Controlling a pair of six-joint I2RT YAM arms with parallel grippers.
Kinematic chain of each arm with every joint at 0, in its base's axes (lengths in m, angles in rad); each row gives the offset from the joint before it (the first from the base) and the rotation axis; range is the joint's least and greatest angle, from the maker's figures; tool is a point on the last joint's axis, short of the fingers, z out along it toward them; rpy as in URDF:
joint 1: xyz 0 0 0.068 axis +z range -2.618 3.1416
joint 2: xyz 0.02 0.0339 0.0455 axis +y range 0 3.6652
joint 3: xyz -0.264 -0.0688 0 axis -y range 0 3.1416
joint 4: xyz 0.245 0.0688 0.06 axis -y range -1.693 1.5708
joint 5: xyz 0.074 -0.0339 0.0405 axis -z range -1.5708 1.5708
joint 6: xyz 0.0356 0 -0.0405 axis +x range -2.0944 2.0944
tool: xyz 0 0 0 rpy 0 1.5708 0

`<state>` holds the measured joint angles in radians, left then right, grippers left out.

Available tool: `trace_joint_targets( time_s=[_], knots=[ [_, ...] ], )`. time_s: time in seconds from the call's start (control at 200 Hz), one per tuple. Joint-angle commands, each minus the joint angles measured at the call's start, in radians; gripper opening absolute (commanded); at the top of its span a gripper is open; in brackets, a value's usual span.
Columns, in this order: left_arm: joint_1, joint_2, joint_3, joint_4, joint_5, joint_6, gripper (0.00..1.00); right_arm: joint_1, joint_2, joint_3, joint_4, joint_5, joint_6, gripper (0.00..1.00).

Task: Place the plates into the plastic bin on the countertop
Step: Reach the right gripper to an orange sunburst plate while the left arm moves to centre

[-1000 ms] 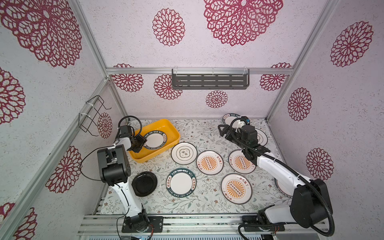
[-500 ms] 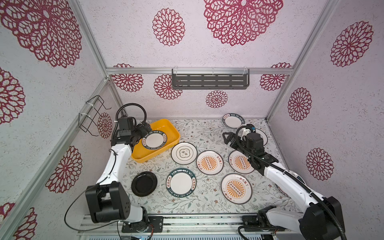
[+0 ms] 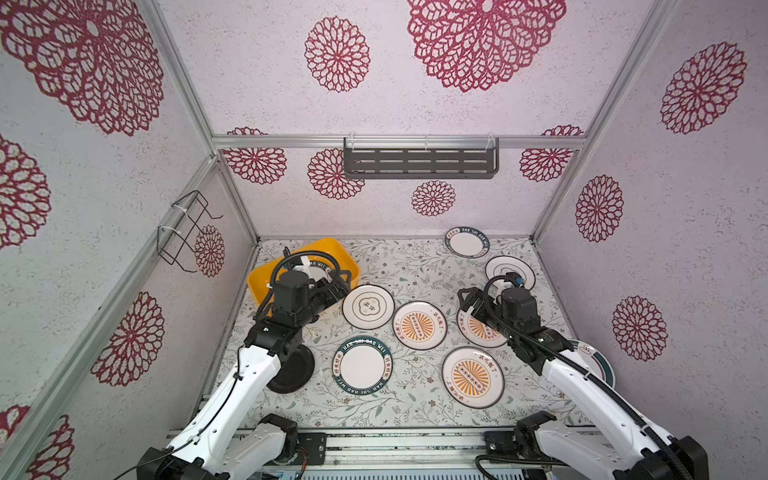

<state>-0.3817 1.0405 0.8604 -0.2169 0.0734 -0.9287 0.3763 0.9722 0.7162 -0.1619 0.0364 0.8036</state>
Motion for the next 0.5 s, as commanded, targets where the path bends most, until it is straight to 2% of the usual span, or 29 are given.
trace_joint_targets(
  time_s=[0.0,0.105,0.275,0.42,0.495],
  knots=[
    [-0.102,0.018,0.008,0.102,-0.106,-0.070,0.97,-0.013,-0.019,0.018,-0.088,0.093,0.016,0.99],
    [-0.164,0.072,0.031,0.118,-0.131,-0.044,0.97,-0.018,-0.011,0.031,-0.155,0.138,0.012,0.99],
    [-0.218,0.151,0.061,0.194,-0.147,-0.009,0.97,-0.038,-0.015,0.003,-0.161,0.171,0.042,0.99],
    [-0.223,0.208,0.074,0.272,-0.077,-0.018,0.97,-0.060,-0.035,-0.039,-0.109,0.207,0.067,0.99],
    [-0.209,0.237,0.100,0.232,-0.044,-0.035,0.97,-0.077,-0.057,-0.066,-0.077,0.227,0.091,0.99]
  ],
)
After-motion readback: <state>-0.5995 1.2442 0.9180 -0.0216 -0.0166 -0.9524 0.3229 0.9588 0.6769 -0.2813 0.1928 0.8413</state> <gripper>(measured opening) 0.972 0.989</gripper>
